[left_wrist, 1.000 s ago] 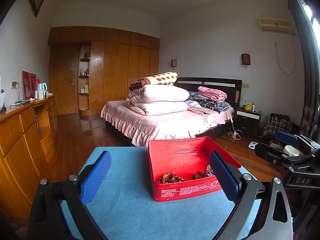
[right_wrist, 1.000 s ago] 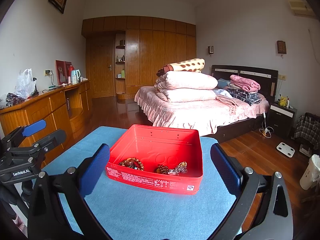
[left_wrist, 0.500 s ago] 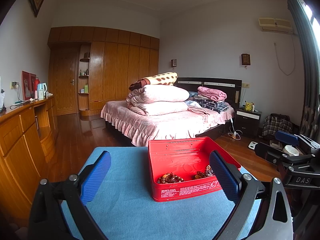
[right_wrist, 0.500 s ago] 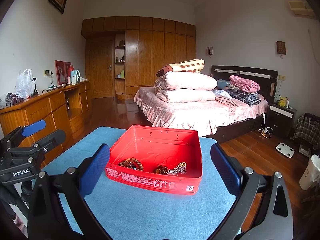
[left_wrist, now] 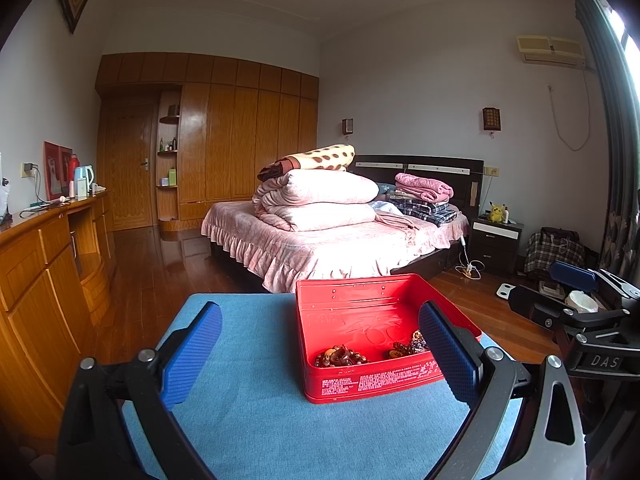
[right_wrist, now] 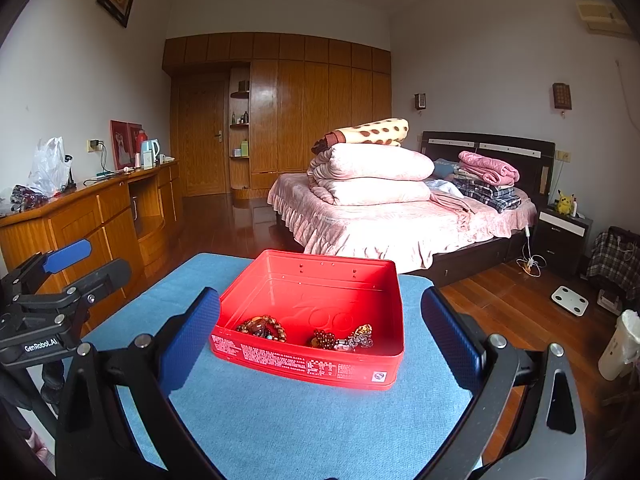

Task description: Organize jewelry

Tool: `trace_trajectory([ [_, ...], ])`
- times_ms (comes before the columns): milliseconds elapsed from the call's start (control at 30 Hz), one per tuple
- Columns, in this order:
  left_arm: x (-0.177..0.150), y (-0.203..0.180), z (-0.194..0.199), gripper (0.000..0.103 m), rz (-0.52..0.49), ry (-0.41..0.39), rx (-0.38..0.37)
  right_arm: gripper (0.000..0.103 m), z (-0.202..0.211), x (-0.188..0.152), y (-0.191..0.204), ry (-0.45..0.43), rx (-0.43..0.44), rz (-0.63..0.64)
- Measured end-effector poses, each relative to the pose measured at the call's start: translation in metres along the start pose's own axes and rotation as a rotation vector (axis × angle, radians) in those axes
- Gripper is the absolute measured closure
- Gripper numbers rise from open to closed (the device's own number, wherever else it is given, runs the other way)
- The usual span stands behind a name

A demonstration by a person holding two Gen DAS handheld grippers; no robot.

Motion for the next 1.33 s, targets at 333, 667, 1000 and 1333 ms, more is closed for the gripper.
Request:
trace_trajectory([
  [333,0.0022,-0.0003,0.0015,0.006,-0.004,-0.002,0.000,0.005,0.0002,0.0000,-0.0014,0.001,0.002,-0.001],
  [667,0.0023,0.0000,0.0012,0.006,0.000,0.001,0.004,0.005,0.0000,-0.0007,-0.0010,0.001,0.000,0.001],
  [1000,-0.0005,-0.0022,0.0006,0.006,-0.007,0.005,0.002,0.005,-0.0006,-0.0012,-0.0019,0.002,-0.001,0.001],
  [1333,-0.0014,-0.0030,0.0007,0.006,-0.012,0.004,0.006,0.005,-0.0007,-0.0010,-0.0029,0.003,-0.002,0.000],
])
Point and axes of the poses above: each gripper's, at about its wrist camera, not at the fingertips, and z roughly against the way its jaws point, y to its left, x to its top, the point moved 7 cm from there along -z, roughly the way its jaws point, and after that the axes turned 9 degrees about z, right-handed, at the moved point
